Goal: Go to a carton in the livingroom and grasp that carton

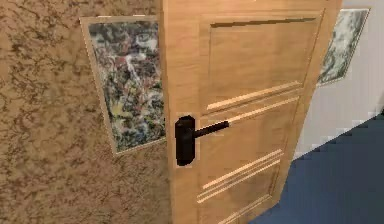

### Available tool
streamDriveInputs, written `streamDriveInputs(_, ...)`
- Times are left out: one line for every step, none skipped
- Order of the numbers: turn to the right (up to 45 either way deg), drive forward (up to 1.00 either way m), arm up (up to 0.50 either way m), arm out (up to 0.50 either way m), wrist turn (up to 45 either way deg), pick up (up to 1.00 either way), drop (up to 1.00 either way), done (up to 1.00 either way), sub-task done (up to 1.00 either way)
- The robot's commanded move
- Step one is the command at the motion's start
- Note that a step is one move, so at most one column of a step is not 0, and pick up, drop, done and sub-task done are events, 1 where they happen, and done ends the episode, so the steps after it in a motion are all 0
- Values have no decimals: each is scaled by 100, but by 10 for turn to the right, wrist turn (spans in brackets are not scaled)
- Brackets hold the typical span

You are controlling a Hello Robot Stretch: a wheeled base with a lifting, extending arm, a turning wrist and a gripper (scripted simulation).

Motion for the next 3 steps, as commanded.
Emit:
streamDriveInputs(450, 0, 0, 0, 0, 0, 0, 0, 0)
streamDriveInputs(390, 0, 0, 0, 0, 0, 0, 0, 0)
streamDriveInputs(0, 100, 0, 0, 0, 0, 0, 0, 0)
